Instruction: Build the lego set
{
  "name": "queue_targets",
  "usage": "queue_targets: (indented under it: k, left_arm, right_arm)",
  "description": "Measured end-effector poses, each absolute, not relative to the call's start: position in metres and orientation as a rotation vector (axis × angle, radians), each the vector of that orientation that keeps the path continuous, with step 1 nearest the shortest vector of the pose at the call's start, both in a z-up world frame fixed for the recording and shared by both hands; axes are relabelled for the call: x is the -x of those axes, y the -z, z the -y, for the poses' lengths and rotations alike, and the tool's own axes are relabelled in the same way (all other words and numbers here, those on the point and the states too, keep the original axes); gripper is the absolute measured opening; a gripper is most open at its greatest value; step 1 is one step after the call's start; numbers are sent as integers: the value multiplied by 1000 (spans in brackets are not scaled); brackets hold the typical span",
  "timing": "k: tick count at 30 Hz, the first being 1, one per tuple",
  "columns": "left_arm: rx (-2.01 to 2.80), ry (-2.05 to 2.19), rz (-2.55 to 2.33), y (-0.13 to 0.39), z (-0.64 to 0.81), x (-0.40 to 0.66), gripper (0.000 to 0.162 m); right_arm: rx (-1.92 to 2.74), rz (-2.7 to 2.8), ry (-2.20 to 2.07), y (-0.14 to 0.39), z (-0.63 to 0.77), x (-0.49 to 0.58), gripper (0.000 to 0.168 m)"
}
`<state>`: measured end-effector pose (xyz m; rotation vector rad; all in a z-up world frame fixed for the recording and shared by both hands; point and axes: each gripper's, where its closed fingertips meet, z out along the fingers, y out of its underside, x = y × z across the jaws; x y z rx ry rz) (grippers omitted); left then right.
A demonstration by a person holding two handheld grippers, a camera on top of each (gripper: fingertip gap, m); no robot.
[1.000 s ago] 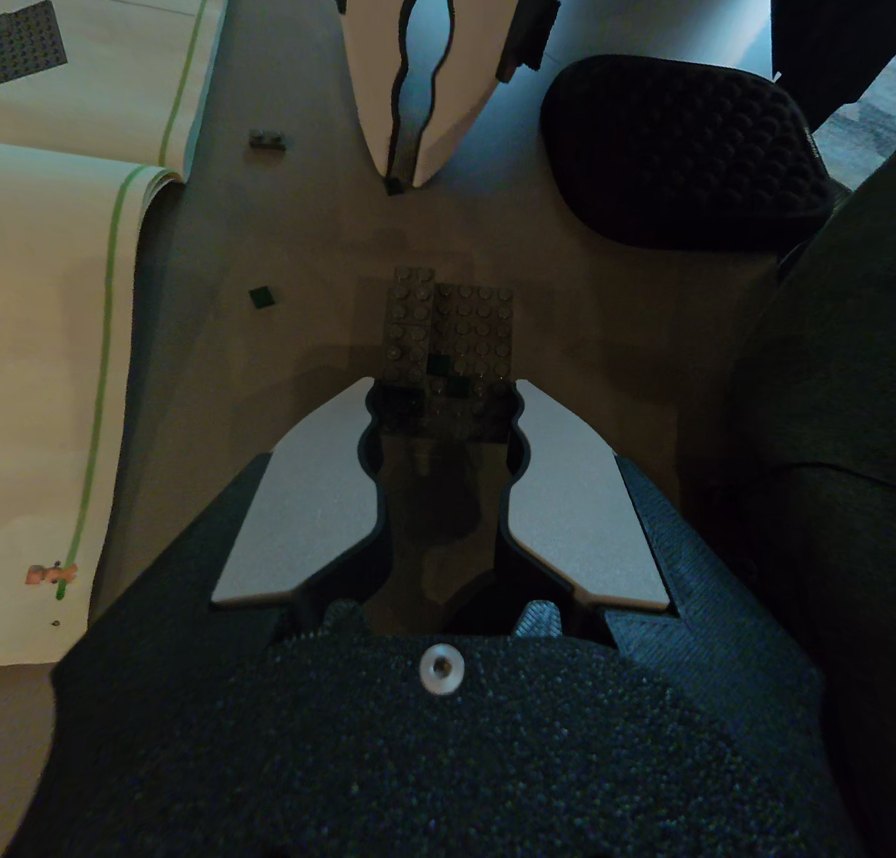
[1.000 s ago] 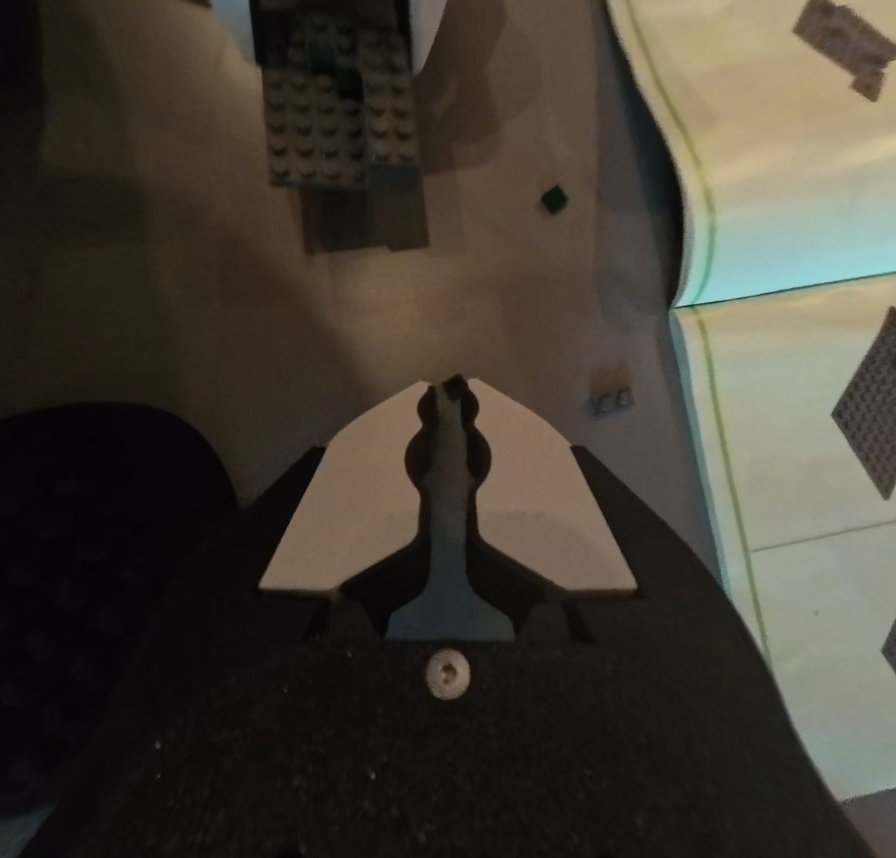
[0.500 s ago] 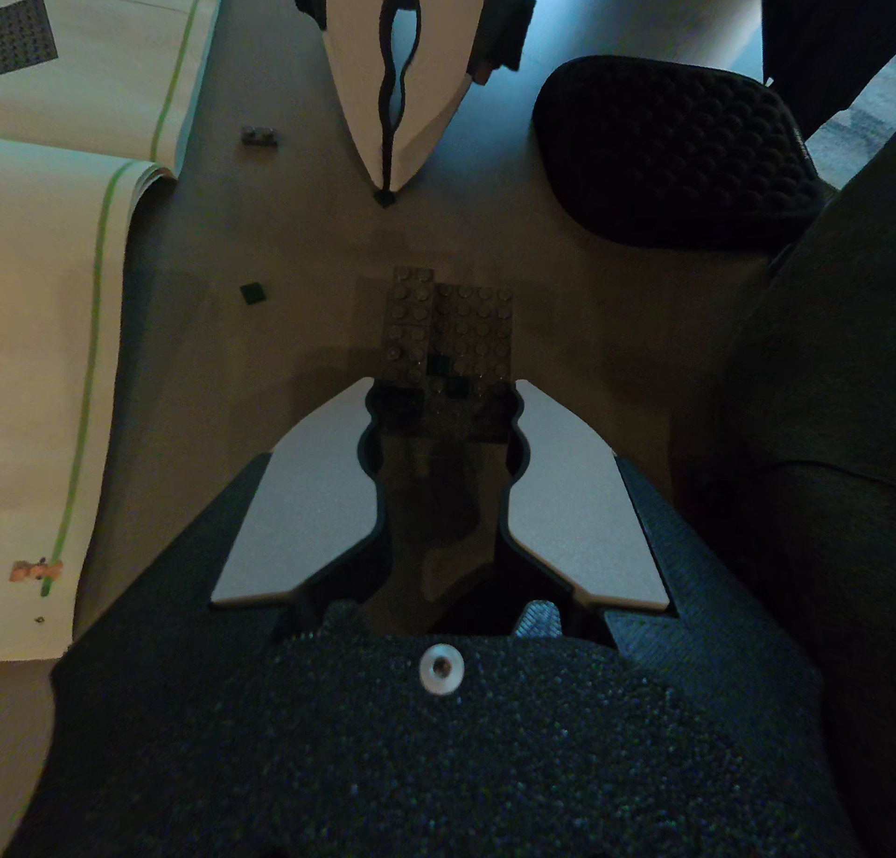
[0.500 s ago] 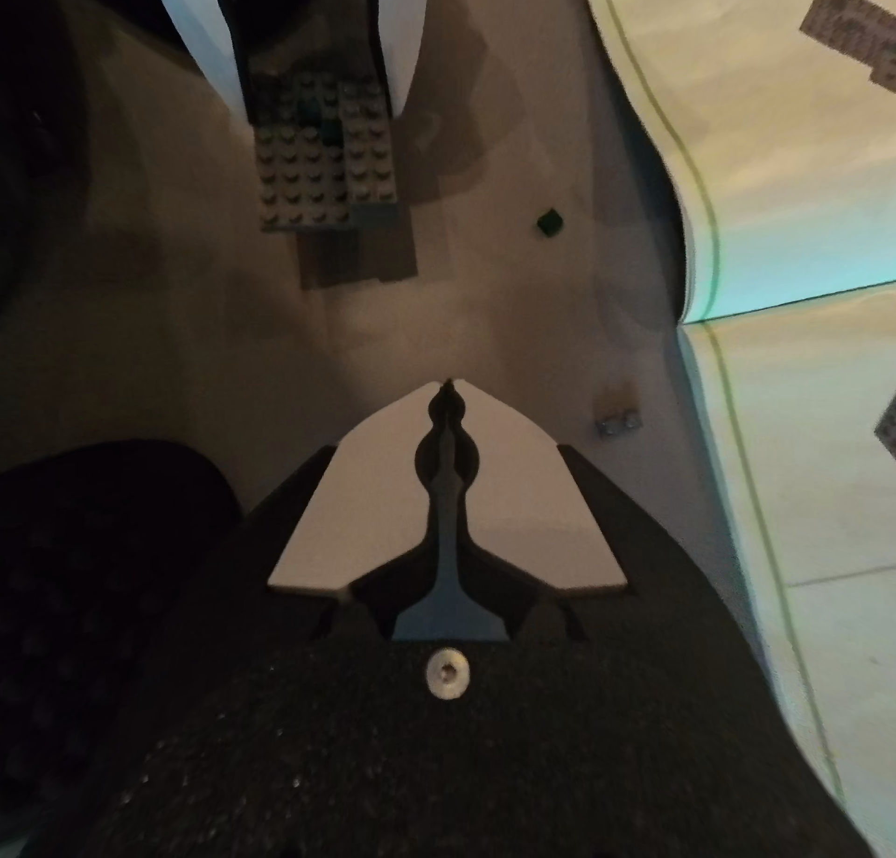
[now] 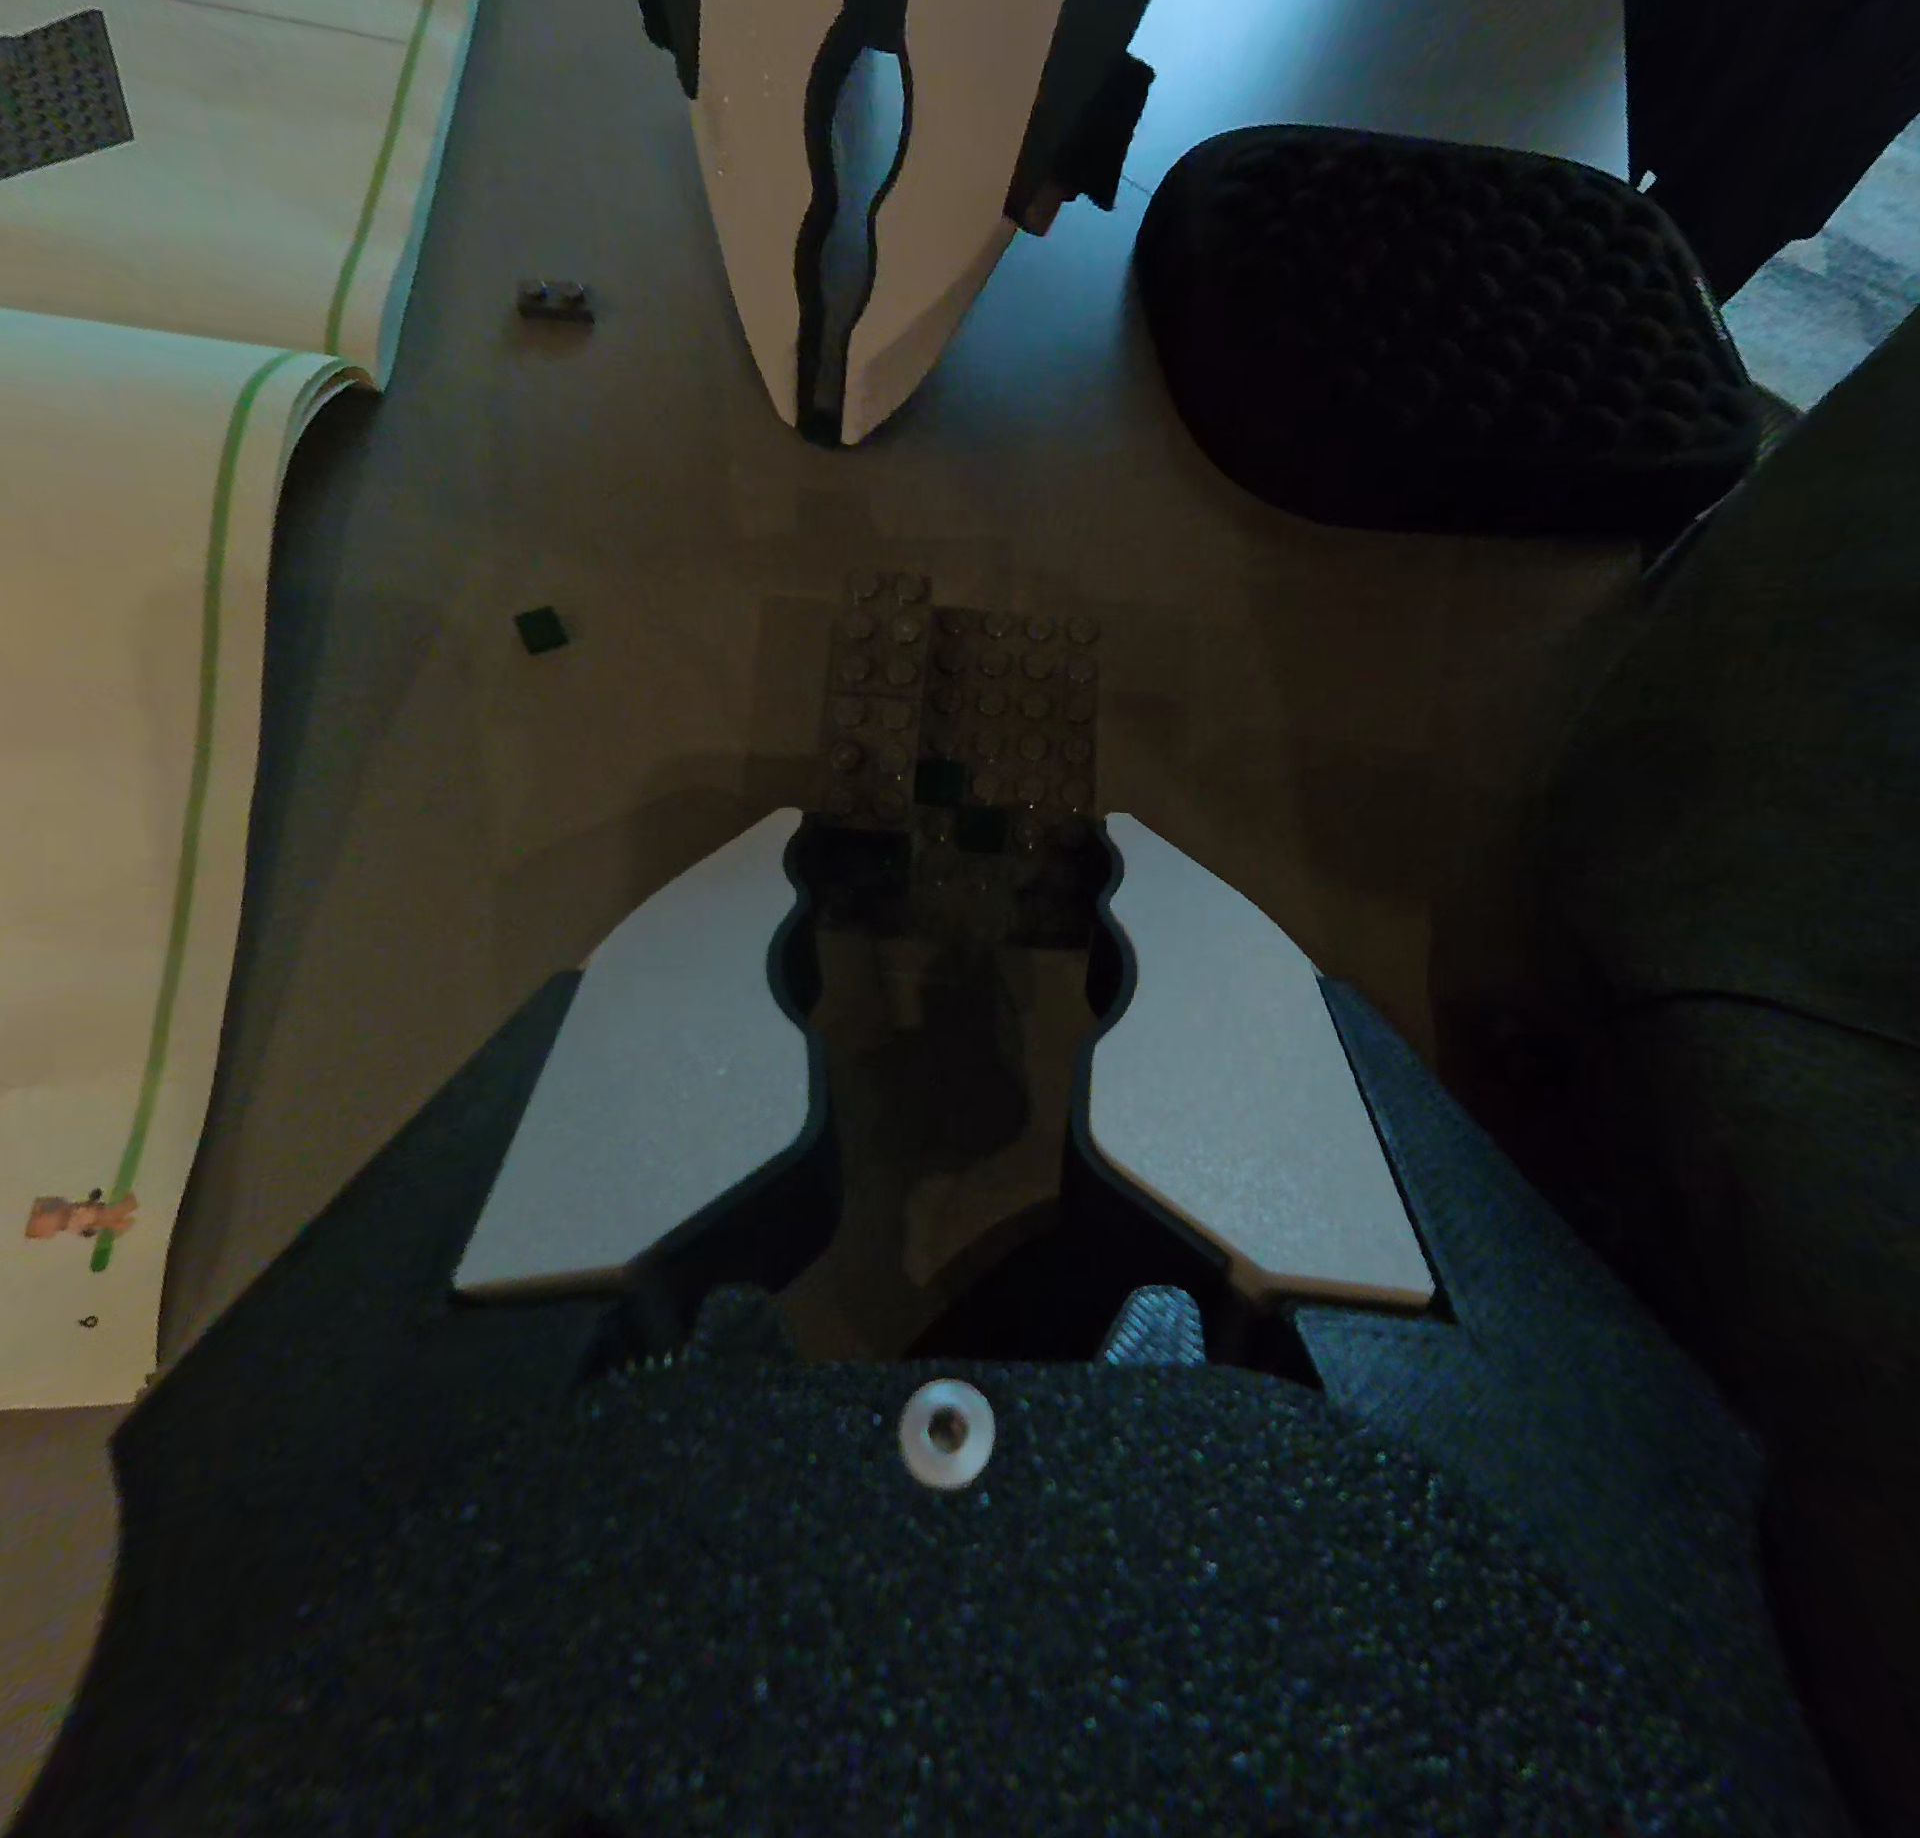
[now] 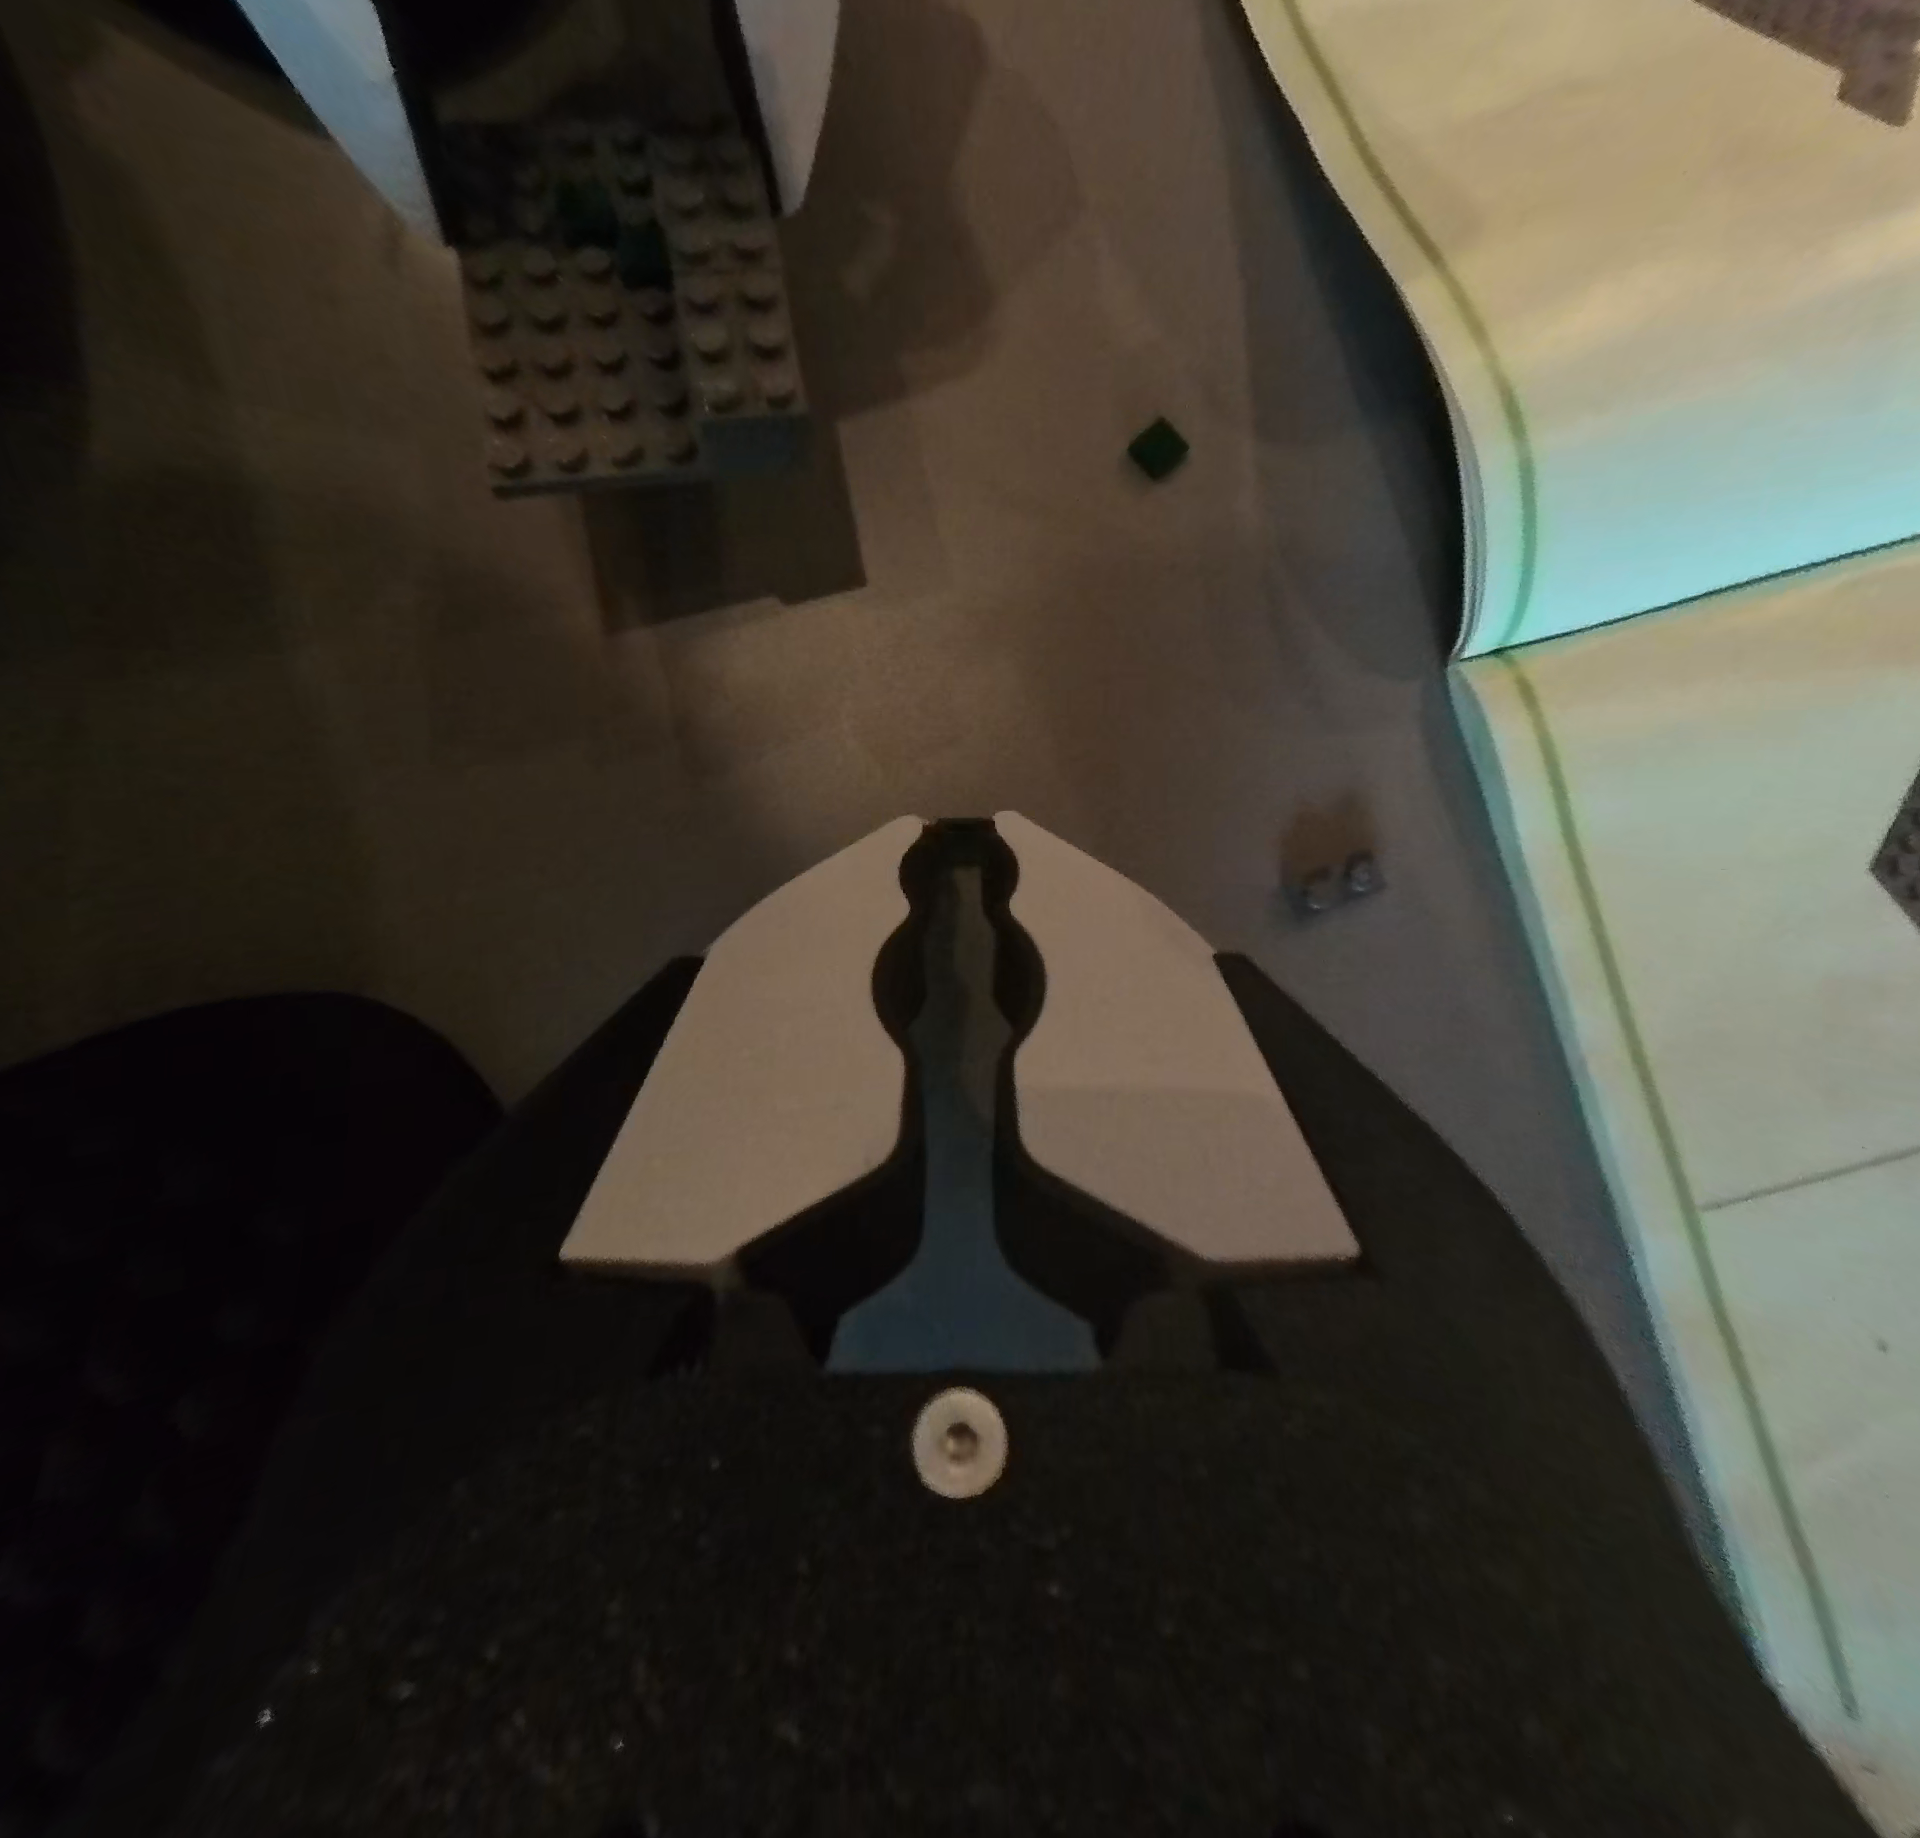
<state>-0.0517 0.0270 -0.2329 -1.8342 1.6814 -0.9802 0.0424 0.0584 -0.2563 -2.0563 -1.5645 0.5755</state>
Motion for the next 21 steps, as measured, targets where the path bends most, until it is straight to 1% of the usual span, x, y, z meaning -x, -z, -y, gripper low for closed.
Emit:
queue_targets:
  k: [4, 12, 17, 21]
  left_arm:
    - [1832, 980, -1680, 232, -26, 52, 50]
    - [1834, 990, -1672, 232, -25, 54, 50]
    - [1833, 991, -1674, 232, -25, 55, 50]
    - [1833, 992, -1675, 232, -24, 55, 50]
  right_arm:
    - [2072, 1528, -671, 252, -54, -39, 7]
    - [2051, 1191, -1216, 213, -46, -17, 7]
    - [1957, 941, -1536, 186, -50, -12, 8]
    - [1878, 765, -1696, 171, -59, -16, 11]
